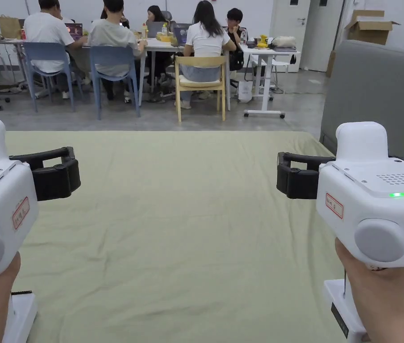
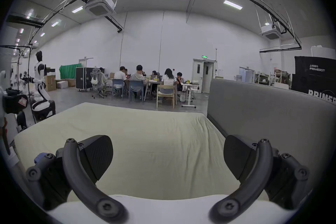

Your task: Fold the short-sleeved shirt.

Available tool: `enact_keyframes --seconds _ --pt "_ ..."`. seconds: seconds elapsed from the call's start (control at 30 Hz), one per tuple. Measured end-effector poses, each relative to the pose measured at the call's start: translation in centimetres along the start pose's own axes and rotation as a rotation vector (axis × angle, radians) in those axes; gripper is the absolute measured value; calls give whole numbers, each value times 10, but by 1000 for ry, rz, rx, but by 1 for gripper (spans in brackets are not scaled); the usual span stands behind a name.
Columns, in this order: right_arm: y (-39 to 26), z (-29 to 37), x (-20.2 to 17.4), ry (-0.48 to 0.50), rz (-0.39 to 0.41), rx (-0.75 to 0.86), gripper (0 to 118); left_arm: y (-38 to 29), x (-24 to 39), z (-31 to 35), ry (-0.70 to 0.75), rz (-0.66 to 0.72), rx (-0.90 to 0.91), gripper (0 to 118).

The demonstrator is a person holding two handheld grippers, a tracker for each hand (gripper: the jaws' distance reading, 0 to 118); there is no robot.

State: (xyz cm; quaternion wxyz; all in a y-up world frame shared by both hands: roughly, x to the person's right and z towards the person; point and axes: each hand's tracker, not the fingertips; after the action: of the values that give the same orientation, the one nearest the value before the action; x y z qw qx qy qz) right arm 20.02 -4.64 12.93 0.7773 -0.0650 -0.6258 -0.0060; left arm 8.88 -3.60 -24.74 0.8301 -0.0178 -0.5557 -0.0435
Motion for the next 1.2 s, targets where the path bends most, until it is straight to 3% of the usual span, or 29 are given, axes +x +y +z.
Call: enact_keyframes --seconds 0.5,0.73,1.2 --pt "0 1 -5 23 25 -16 118 -5 6 -7 22 -19 -18 118" --pt "-2 5 -6 59 29 -15 118 -7 2 -6 -7 84 30 118" --pt "-6 2 -10 38 33 -28 118 -1 -1 -6 -69 77 -1 118"
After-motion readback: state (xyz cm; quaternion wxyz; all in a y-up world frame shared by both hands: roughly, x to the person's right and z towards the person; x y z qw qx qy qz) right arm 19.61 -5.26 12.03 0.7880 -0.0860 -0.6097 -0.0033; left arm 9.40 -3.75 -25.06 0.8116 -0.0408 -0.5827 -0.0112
